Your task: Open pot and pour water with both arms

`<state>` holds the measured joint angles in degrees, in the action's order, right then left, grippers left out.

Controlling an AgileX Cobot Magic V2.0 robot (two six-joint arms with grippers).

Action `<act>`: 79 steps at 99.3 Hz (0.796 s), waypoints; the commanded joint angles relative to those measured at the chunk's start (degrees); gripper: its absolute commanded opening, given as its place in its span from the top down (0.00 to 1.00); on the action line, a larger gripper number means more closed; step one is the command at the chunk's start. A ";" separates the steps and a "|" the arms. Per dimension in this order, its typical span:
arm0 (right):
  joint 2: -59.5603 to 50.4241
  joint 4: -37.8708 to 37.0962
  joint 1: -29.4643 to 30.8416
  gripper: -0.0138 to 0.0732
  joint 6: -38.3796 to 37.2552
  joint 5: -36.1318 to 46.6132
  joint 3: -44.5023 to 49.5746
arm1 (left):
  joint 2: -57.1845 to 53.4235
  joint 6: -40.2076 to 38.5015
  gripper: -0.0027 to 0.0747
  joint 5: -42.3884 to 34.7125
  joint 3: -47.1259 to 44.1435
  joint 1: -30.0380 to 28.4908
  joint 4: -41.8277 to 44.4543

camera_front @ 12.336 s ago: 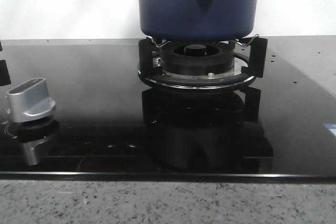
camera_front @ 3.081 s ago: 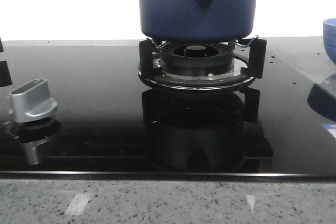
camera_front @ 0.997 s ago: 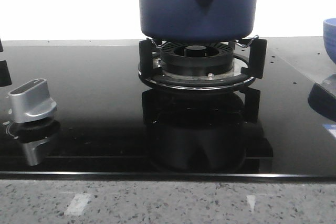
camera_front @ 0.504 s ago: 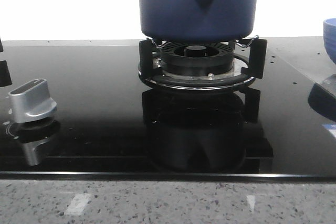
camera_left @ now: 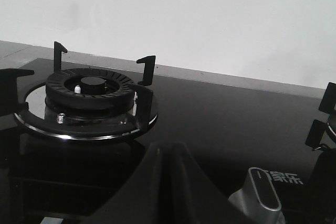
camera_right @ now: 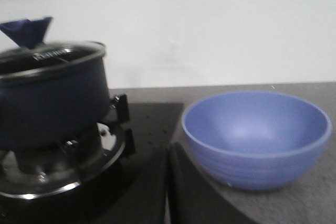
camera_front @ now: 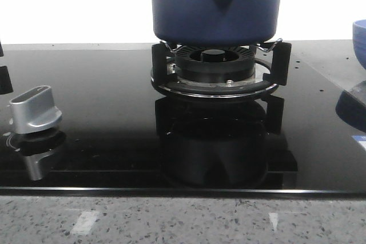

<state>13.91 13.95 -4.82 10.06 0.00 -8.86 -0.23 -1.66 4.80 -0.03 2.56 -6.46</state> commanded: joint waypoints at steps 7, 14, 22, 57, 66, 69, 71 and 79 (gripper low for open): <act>-0.95 -7.49 4.22 0.89 -3.41 3.90 2.39 | -1.62 -0.43 0.99 -4.20 -1.86 -0.06 -0.51; -3.41 -8.34 4.22 0.89 -3.41 3.89 4.24 | -1.62 -0.43 0.99 -4.20 -1.86 -0.06 -0.51; -7.08 -8.81 4.22 0.89 -3.92 3.89 6.90 | -1.62 -0.43 0.99 -4.20 -1.86 -0.06 -0.51; -15.60 -17.01 4.69 0.89 -16.76 -4.17 10.97 | -1.51 -0.43 0.99 -4.10 -1.86 -0.06 -0.51; -15.60 -16.87 4.69 0.89 -17.00 -5.03 10.97 | -1.51 -0.43 0.99 -4.10 -1.86 -0.06 -0.51; -15.60 -16.87 4.69 0.89 -17.00 -5.36 10.97 | -1.51 -0.43 0.99 -4.10 -1.86 -0.06 -0.51; -15.60 -16.87 4.69 0.89 -17.00 -5.49 10.97 | -1.51 -0.43 0.99 -4.10 -1.86 -0.06 -0.51; -15.60 -16.87 4.69 0.89 -17.00 -5.65 10.97 | -1.51 -0.43 0.99 -4.10 -1.86 -0.06 -0.51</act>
<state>-0.44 -2.03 -0.29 -6.56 -9.42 0.63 -0.23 -1.66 4.90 -0.03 2.56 -6.46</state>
